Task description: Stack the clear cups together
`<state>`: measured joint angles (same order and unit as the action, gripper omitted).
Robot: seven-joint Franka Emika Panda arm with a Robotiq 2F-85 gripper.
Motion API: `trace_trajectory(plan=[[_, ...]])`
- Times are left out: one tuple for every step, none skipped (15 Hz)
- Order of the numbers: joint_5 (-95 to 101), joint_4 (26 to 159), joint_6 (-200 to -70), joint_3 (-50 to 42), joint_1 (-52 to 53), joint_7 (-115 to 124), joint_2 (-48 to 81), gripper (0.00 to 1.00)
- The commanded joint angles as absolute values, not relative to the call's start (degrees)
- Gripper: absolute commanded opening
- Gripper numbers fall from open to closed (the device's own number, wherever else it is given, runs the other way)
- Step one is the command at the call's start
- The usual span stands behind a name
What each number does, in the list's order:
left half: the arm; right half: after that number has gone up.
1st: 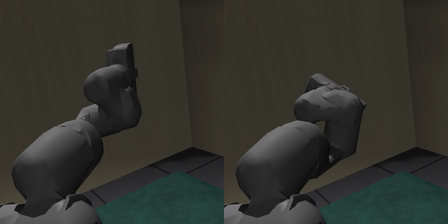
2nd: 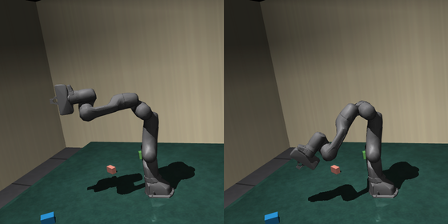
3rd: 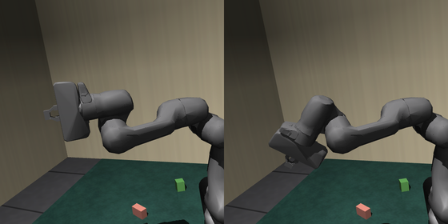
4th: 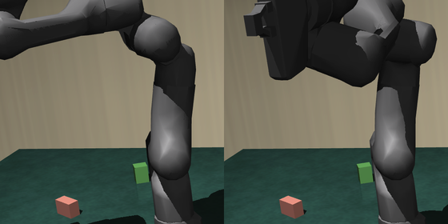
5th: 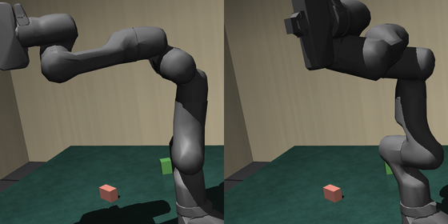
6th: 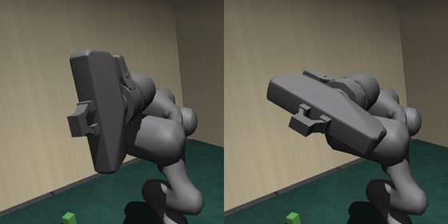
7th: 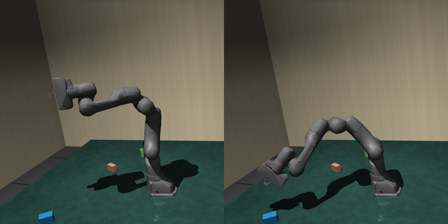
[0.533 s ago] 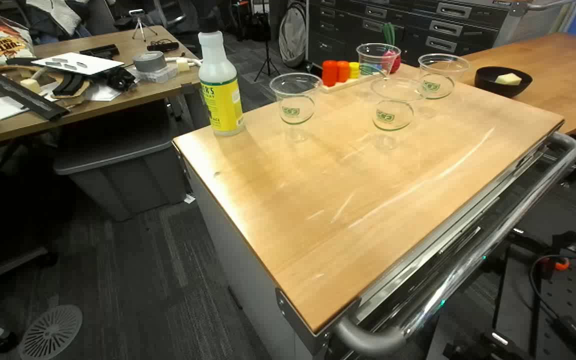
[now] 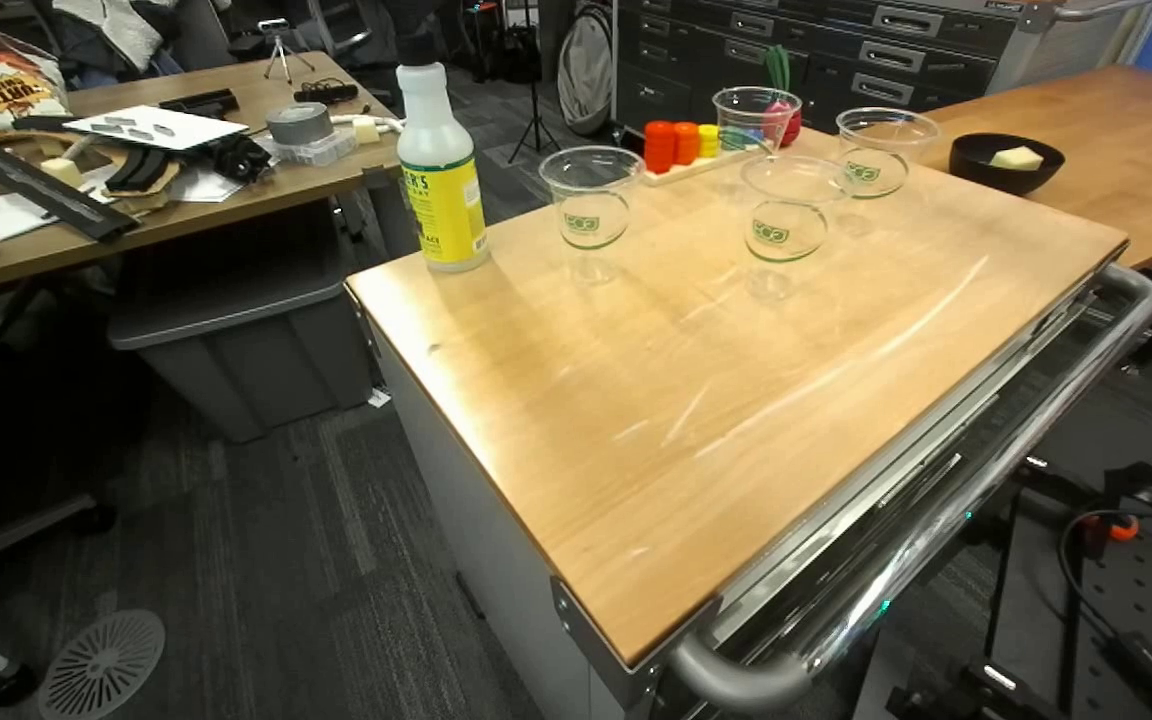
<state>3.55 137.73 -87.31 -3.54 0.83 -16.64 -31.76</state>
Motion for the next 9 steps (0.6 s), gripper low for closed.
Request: trace_trajectory(plan=[[3.67,137.65,-87.22,-3.86,1.24,-16.46,-31.75,1.0],[3.69,137.35,-87.72,-4.05,1.2,-16.73,-31.37,1.0],[3.34,137.09,-88.55,-4.4,1.18,-17.06,-31.26,1.0],[2.6,136.43,-89.5,-4.81,0.83,-16.35,-30.73,1.0],[1.96,135.73,-90.24,-5.08,0.28,-14.86,-29.99,1.0],[1.37,135.4,-91.92,-5.51,-0.17,-13.77,-29.53,1.0],[0.68,135.1,-93.73,-5.99,-0.61,-12.54,-28.9,1.0],[-0.17,134.87,-95.54,-6.63,-0.92,-11.9,-28.26,1.0],[-1.43,134.44,-97.23,-7.41,-1.24,-11.54,-27.07,1.0]])
